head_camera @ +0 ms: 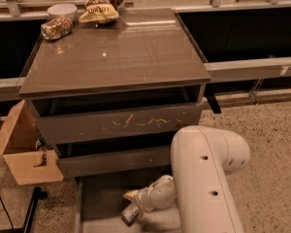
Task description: Pick blue plastic bottle from bottom drawer and place on counter
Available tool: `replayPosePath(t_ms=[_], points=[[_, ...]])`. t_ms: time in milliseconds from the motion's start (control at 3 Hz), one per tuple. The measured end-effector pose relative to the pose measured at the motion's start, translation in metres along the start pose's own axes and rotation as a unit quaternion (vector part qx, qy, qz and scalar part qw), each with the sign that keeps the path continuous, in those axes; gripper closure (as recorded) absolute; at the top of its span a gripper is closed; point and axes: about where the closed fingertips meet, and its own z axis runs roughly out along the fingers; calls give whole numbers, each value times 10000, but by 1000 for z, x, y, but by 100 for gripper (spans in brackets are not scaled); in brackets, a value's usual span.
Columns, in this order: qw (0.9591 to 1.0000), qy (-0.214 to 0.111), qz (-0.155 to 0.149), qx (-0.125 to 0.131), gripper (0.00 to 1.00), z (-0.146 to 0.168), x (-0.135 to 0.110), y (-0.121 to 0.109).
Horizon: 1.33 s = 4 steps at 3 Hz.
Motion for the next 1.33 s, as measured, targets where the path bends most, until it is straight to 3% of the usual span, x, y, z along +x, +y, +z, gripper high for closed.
replayPosePath(t_ms=[667, 1333], points=[[9997, 62, -181, -158, 36, 35, 12, 2], [9987, 434, -234, -113, 37, 54, 59, -5]])
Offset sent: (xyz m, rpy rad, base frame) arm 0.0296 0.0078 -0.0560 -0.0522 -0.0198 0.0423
